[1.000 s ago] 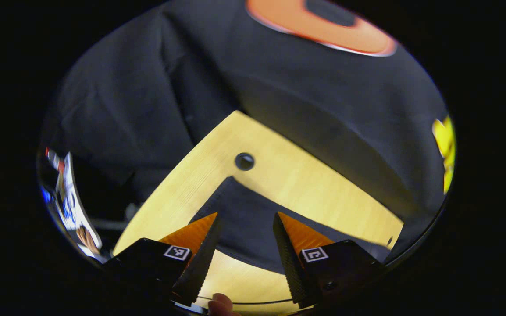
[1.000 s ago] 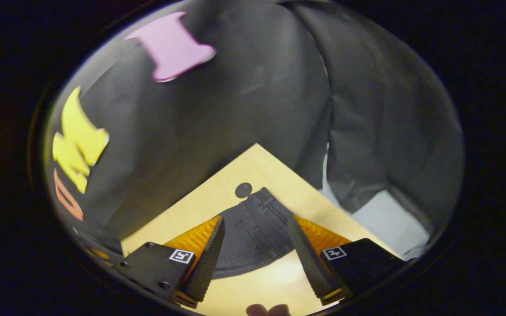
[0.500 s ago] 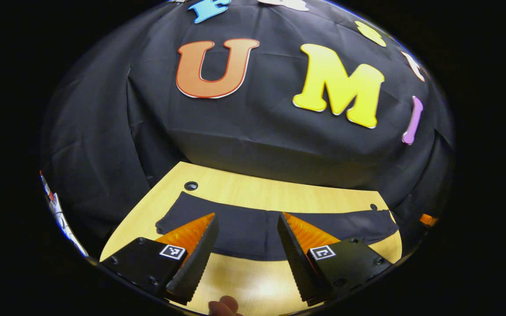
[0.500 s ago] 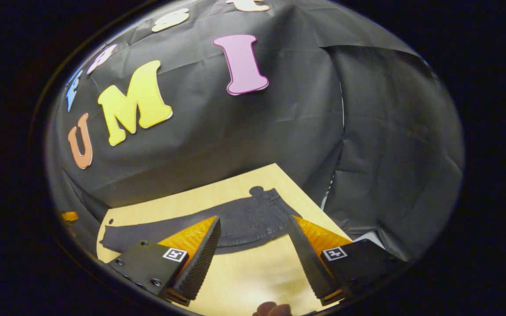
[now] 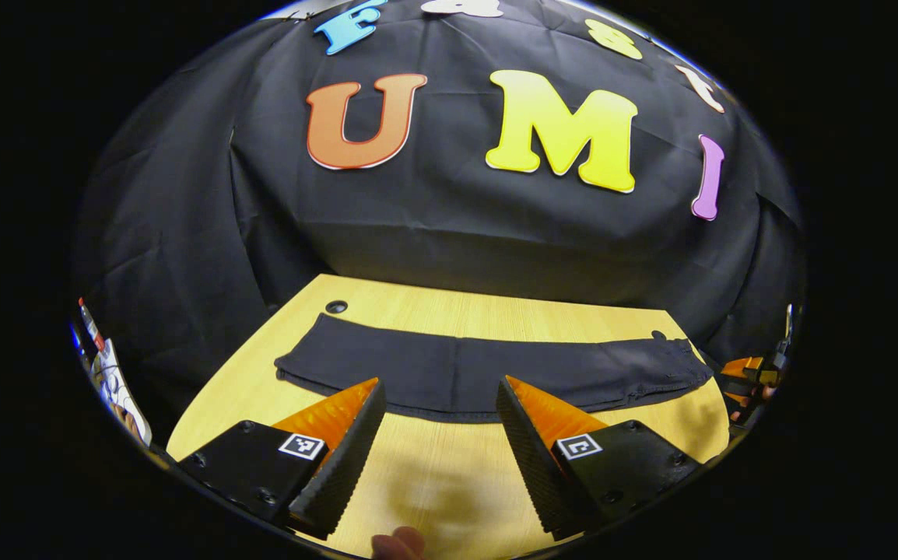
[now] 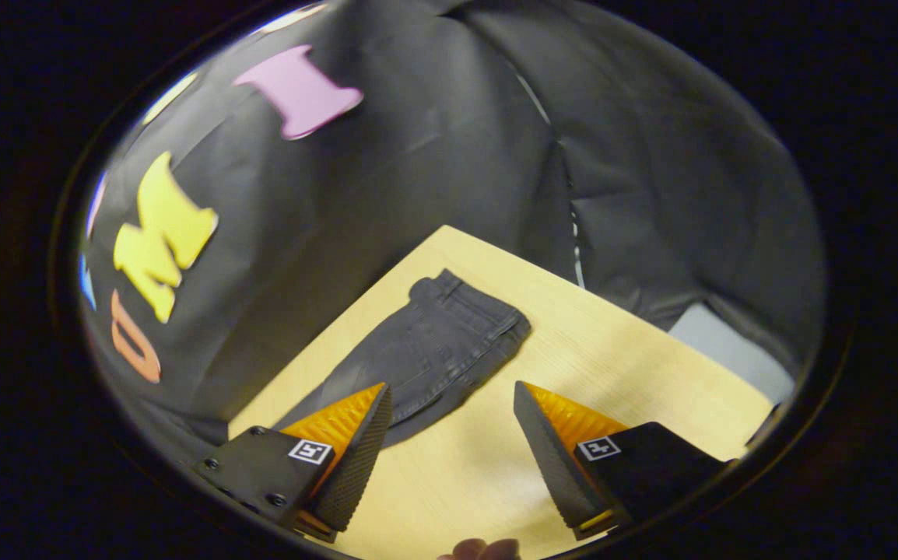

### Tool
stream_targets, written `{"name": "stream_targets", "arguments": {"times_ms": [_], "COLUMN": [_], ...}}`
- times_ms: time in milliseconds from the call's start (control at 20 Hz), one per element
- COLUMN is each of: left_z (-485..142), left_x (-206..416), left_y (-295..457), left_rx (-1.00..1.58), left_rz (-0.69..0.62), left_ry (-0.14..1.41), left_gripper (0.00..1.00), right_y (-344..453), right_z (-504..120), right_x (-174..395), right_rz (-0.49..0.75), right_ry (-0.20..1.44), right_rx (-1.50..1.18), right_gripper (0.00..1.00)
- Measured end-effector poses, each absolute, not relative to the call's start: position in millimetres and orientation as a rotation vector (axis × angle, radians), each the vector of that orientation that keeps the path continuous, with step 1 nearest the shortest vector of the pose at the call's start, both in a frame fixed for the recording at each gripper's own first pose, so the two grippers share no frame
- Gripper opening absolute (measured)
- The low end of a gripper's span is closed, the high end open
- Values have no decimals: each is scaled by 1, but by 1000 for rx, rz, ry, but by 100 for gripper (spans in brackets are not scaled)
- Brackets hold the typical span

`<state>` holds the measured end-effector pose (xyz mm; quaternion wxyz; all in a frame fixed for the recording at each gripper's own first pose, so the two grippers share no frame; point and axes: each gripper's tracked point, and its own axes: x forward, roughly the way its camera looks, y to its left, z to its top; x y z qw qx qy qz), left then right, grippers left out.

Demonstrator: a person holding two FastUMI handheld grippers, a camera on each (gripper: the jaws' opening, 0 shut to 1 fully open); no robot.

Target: Grasp the waist and the cuffs of the jeans and fold them to make the two legs overlap; first hold the waist and fold one-third of the jeans toward the cuffs, then hold the cuffs and fold the remaining one-third in the same direction to finish folding.

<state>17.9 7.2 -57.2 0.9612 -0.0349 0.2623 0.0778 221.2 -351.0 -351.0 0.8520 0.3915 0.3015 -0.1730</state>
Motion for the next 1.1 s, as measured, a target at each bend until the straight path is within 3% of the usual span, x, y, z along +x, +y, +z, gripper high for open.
{"name": "stream_targets", "arguments": {"times_ms": [350,500,550,600,700,750,800,950,1000,1100], "left_z": [-84,-82,-84,-85,-87,-88,-89,-87,-85,-81], "left_x": [-5,-2,-2,-2,-2,-2,-3,-6,-7,-10], "left_y": [5,5,1,-1,-1,-2,0,9,13,22], "left_rx": [-71,-42,-43,-42,-45,-45,-42,-39,-44,-45], "left_rz": [209,218,214,213,213,209,212,229,234,247], "left_ry": [634,637,644,649,650,652,661,662,656,644], "left_gripper": [93,93,92,93,93,93,93,92,92,92], "right_y": [-397,-386,-384,-385,-385,-387,-390,-389,-389,-384], "right_z": [-411,-413,-413,-415,-421,-426,-427,-431,-427,-419], "right_x": [274,295,298,300,303,300,298,301,306,307], "right_rz": [-486,-452,-451,-457,-486,-514,-530,-554,-545,-525], "right_ry": [629,635,641,642,660,679,684,680,658,683], "right_rx": [1096,1070,1044,1006,912,847,782,693,688,622], "right_gripper": [98,98,92,99,92,95,89,51,54,22]}}
